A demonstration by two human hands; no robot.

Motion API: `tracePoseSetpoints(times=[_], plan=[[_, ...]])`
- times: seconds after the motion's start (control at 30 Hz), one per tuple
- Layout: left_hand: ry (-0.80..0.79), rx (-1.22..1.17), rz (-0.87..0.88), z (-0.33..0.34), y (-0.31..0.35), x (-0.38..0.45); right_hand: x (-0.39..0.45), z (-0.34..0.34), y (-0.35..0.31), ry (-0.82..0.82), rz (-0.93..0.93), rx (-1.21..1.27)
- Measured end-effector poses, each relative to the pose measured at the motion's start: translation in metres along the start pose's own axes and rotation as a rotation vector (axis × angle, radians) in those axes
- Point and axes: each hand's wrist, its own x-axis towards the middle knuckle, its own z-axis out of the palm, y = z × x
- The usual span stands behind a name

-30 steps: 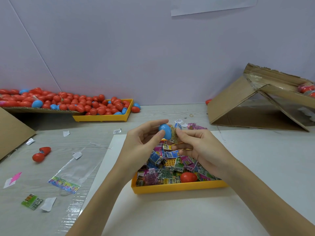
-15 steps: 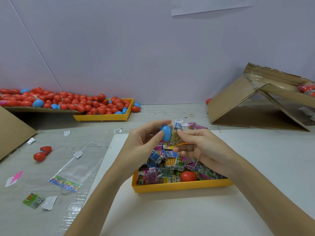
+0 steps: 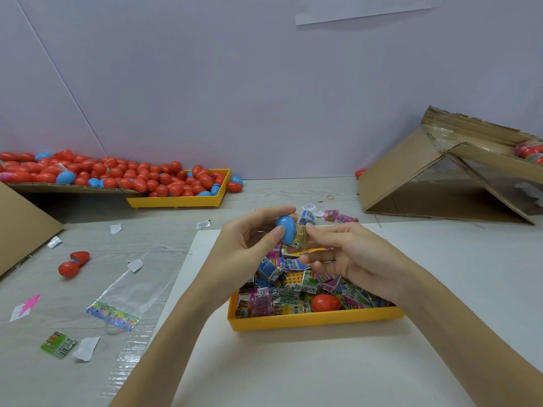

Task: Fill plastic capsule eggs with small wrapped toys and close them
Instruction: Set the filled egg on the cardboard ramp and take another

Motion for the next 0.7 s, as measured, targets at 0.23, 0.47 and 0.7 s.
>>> tracePoseSetpoints(times=[0.23, 0.47, 0.7], plan=[[0.022, 0.063, 0.027, 0.002, -0.002, 0.001, 0.0, 0.005, 0.004, 0.025, -0.026, -0.045], [0.087, 0.078, 0.161, 0.005, -0.008, 0.002, 0.0, 0.011, 0.01, 0.057, -0.097, -0.068], [0.083, 0.296, 0.365, 0.005, -0.009, 0.002, 0.002, 0.007, 0.01, 0.05, -0.073, -0.007]])
